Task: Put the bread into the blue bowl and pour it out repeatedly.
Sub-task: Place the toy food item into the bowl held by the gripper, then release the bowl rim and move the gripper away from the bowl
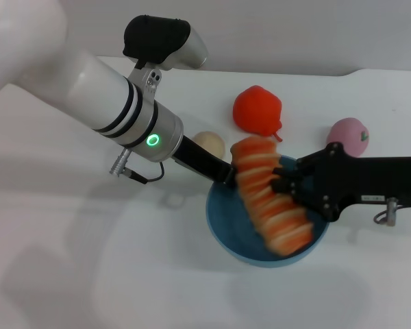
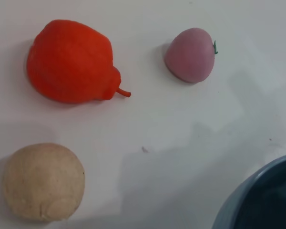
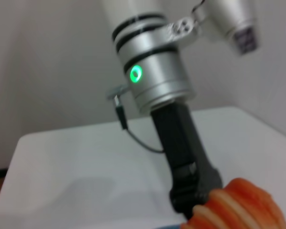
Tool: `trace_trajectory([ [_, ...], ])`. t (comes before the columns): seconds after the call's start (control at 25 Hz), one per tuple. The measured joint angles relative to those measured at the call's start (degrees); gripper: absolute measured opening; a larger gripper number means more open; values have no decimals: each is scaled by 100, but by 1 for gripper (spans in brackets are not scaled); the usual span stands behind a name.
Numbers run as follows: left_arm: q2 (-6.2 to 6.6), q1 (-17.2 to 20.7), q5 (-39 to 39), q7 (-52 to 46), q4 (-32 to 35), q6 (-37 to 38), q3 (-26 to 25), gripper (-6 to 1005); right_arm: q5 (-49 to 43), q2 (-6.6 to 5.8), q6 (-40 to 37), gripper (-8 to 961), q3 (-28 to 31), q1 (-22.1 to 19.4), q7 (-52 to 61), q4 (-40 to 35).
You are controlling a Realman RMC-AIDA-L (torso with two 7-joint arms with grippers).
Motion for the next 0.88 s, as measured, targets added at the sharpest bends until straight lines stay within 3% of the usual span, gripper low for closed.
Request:
trace_trajectory([
  [0.24, 12, -32, -1, 20, -1, 8, 0, 25, -66, 5, 70, 89, -169, -5, 208, -167],
  [0.56, 14, -57, 37, 36, -4, 22, -12, 26, -221, -10, -31, 434, -95, -634, 961, -1263],
  [0.88, -36, -127, -43, 43, -25, -235, 204, 27, -22, 25, -203, 473, 800, -1020, 1065, -1449],
])
